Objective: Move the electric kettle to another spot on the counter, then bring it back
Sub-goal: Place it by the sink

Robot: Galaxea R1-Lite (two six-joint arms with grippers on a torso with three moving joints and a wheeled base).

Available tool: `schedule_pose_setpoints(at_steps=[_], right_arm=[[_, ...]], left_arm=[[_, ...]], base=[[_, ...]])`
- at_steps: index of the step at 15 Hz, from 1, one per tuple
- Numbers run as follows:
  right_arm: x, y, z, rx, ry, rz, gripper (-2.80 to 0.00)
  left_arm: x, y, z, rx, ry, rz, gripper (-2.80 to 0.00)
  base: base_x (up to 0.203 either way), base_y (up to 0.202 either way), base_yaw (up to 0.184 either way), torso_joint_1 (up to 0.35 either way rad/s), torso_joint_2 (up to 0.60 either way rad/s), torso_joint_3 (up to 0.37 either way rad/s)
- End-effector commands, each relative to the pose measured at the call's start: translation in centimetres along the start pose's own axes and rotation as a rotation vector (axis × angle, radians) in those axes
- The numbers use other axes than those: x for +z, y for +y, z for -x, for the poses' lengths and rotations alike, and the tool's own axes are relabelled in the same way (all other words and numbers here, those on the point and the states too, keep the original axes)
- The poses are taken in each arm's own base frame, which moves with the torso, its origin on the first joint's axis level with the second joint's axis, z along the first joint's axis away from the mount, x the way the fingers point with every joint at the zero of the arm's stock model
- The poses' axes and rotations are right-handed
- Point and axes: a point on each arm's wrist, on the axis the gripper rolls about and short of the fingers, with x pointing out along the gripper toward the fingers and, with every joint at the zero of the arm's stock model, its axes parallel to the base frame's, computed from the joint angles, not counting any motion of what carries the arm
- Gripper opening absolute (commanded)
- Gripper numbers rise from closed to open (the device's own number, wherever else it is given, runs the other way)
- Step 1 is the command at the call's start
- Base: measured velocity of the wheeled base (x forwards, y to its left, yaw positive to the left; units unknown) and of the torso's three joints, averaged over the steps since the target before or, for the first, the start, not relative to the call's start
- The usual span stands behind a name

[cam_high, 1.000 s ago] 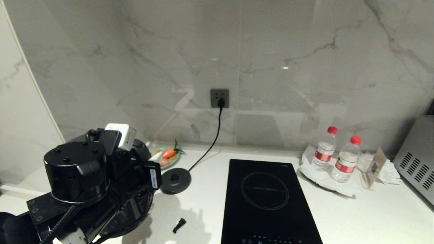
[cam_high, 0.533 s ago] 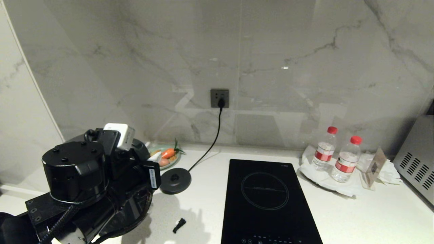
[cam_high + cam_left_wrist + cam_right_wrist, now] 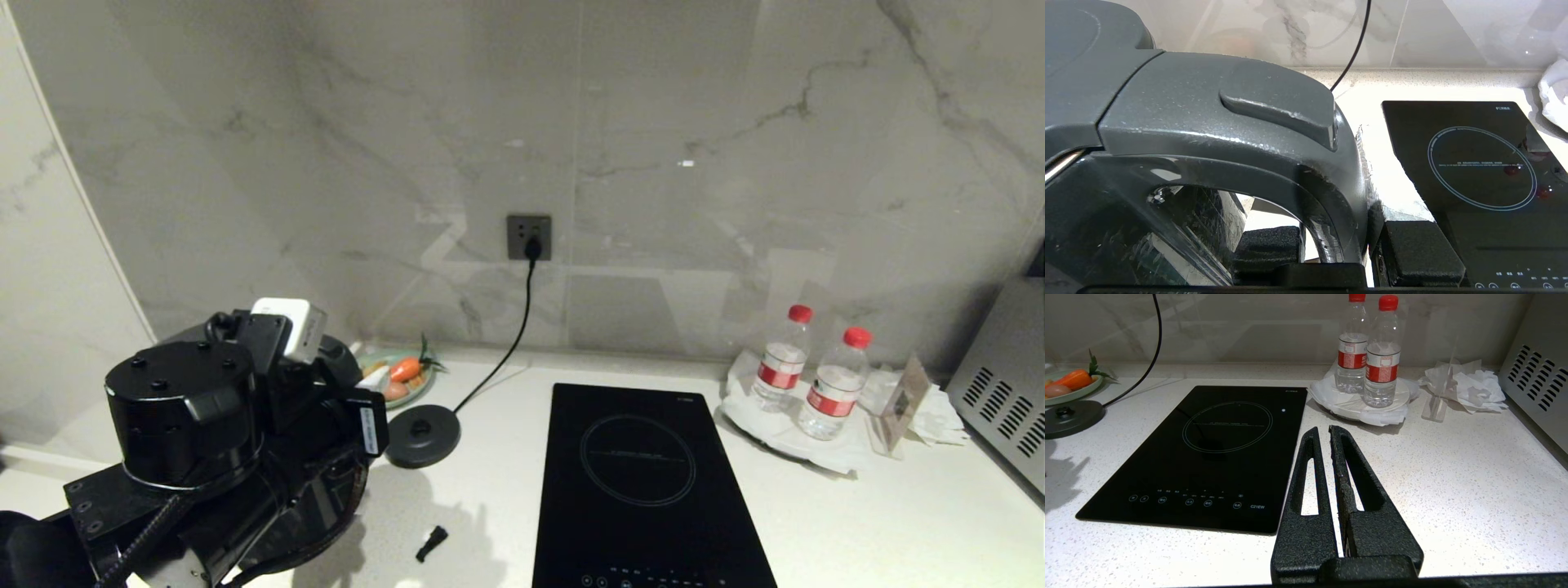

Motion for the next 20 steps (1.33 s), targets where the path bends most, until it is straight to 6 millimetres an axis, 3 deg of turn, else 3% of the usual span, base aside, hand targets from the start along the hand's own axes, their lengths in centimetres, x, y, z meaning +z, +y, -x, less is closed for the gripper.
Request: schedule_pose_setpoints(at_steps=[1,9,20], right_arm=[[0.0,0.0,0.0,0.0,0.0,0.001,-2.8],[0.0,0.0,0.0,0.0,0.0,0.002,-2.8],[0.0,0.0,0.0,0.0,0.0,0.001,-2.8]], left_arm=[[0.03,-0.02,-0.05,0.002,-0.004,0.002,-2.8],[0.21,-0.06,-0.08,0.0,-0.01,0.004,-2.8],[0.15,-0.14,-0.26,-0.003,-0.006,0.004,-2.8]], base=[[0.0,0.0,0.0,0.0,0.0,0.0],[0.0,0.0,0.0,0.0,0.0,0.0],[-0.001,-0.01,0.161,0.001,0.0,0.002]])
